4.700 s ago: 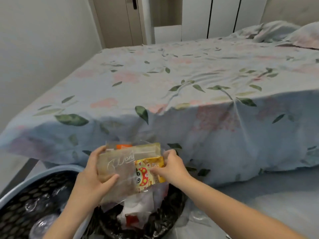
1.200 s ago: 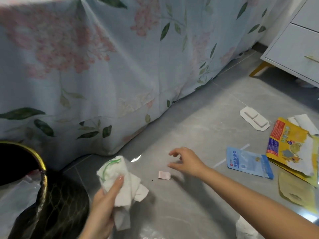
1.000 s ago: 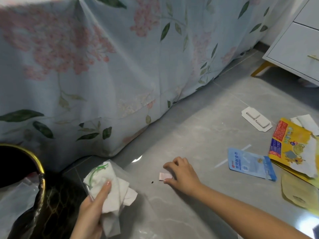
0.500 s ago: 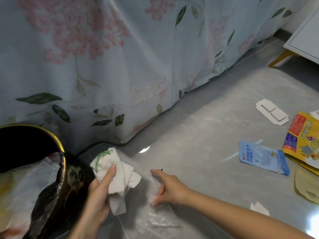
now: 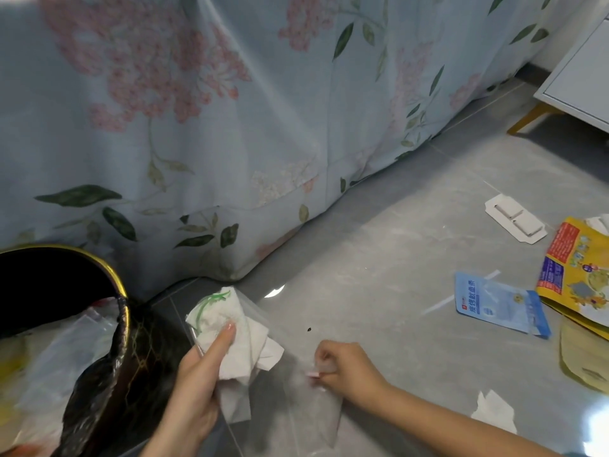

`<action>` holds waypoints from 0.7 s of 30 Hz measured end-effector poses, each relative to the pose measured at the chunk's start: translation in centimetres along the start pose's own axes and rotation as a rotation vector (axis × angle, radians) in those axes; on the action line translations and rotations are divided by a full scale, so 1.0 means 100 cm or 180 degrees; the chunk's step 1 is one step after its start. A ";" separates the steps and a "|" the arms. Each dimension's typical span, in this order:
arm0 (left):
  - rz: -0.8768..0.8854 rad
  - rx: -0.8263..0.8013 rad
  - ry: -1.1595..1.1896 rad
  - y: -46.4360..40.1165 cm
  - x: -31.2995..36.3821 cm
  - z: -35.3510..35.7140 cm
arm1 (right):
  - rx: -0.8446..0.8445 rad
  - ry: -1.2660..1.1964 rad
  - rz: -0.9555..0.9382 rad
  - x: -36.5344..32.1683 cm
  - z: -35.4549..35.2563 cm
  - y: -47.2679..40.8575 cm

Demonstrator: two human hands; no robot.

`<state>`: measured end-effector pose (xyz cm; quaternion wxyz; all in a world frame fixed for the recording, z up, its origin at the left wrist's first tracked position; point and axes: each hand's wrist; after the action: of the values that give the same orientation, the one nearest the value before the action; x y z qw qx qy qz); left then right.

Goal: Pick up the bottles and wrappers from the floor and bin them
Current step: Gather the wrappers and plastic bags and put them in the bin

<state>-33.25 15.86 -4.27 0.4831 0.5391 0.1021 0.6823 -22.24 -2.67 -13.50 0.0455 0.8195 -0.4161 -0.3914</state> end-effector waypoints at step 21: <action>0.1264 -0.0057 -0.0247 0.143 0.166 -0.014 | -0.0386 -0.2448 0.0007 -0.181 -0.202 -0.002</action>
<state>-41.50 21.83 15.20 0.3474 0.5703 -0.0311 0.7437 -14.68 5.35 11.33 -0.0650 0.6084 -0.3798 -0.6938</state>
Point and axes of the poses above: each hand's wrist, its own y-axis away from the middle knuckle, its own z-axis out of the palm, x = y × z, and after that the axes turned 11 degrees about y, right-handed
